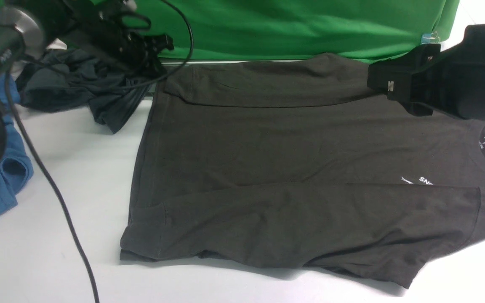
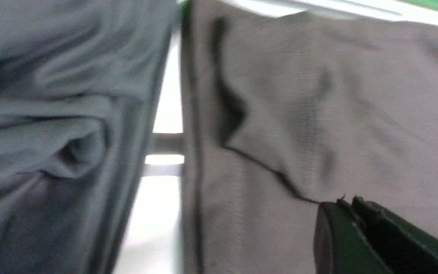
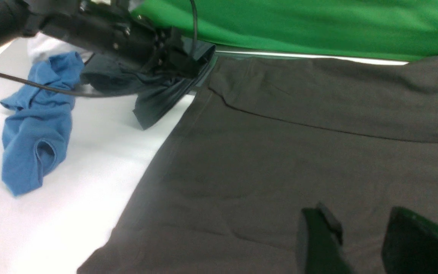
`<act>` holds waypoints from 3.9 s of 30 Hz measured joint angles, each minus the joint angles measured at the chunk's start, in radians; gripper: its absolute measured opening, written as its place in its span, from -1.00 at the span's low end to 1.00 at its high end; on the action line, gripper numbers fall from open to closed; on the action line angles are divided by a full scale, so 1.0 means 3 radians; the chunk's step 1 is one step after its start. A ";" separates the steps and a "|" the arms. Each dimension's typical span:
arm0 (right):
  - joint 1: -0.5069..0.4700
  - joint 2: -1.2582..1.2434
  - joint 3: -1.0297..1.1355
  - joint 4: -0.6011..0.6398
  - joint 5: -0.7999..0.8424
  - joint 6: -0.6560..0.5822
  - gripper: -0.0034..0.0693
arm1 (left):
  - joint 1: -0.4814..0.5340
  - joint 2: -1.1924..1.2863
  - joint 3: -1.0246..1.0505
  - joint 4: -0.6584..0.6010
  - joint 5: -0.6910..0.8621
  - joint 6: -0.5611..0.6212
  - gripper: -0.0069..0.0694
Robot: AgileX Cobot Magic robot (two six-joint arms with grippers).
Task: Fold a long-sleeved shirt on a white desktop.
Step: 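Grab the top left corner of the dark shirt with the left gripper, then fold the left side of the black T-shirt inward over its body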
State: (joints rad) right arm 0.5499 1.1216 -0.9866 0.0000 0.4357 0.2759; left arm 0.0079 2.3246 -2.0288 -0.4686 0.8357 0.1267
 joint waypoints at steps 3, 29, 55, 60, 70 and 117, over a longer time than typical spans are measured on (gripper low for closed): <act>0.0000 0.0000 0.0000 0.0000 0.0004 0.0000 -0.24 | -0.0033 0.0104 0.0000 0.0046 -0.0148 -0.0049 -0.34; 0.0000 0.0000 0.0000 0.0000 -0.0029 0.0004 -0.24 | -0.0052 0.0433 -0.0003 -0.0422 -0.0825 0.0433 0.37; 0.0000 0.0000 0.0000 0.0000 -0.0029 0.0004 -0.24 | -0.0020 0.0465 -0.0003 -0.0785 -0.0815 0.0542 -0.61; 0.0000 0.0000 0.0000 0.0000 -0.0029 0.0004 -0.24 | -0.0009 0.0465 -0.0003 -0.0788 -0.0776 0.0533 -0.64; 0.0000 0.0000 0.0000 0.0000 -0.0029 0.0004 -0.24 | -0.0009 0.0148 0.0000 -0.0790 -0.0671 0.0620 -0.64; 0.0000 0.0000 0.0000 0.0000 0.0668 0.0101 -0.24 | -0.0009 -0.0708 0.0269 -0.0295 0.1094 0.0358 -0.65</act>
State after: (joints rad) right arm 0.5499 1.1216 -0.9866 0.0000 0.6360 0.3063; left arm 0.0051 2.1121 -1.9482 -0.5571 1.1638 0.2340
